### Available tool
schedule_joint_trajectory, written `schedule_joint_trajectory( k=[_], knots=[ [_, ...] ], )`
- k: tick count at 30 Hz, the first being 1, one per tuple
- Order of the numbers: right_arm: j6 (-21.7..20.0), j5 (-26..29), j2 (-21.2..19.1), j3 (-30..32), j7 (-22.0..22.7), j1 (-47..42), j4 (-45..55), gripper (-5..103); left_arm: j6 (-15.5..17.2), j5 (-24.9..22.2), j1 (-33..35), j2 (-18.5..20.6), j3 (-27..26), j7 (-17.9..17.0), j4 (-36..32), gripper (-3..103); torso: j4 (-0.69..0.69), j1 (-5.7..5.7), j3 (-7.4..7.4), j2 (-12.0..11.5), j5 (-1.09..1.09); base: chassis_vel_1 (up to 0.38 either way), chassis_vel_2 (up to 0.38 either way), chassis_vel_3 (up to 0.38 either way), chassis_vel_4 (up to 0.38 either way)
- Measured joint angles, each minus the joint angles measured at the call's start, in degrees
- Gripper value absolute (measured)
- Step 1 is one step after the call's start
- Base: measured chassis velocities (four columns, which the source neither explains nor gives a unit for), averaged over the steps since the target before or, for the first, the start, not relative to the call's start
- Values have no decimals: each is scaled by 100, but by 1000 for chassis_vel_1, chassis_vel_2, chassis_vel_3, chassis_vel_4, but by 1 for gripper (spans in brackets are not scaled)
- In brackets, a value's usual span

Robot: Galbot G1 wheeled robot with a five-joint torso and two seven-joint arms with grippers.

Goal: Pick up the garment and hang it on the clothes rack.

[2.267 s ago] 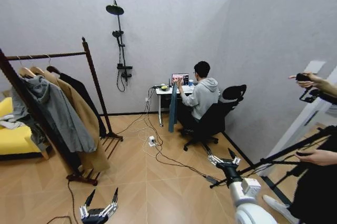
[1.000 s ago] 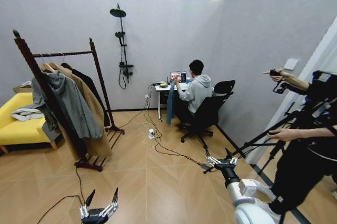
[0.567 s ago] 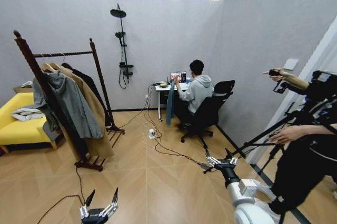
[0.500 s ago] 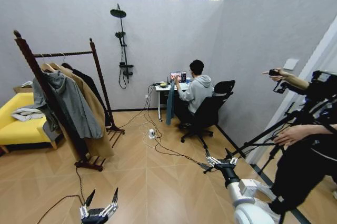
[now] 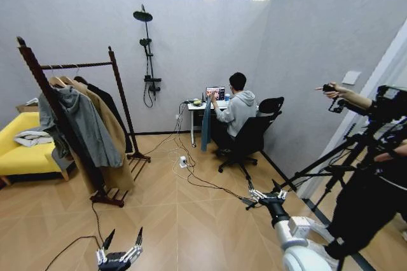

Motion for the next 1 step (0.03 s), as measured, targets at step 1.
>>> schedule_joint_trajectory(
  k=[1],
  knots=[
    [0,0,0,0,0,0,0,100,0,0,0,0,0,0,0,100,0,0,0,0,0,0,0,0,0]
  ],
)
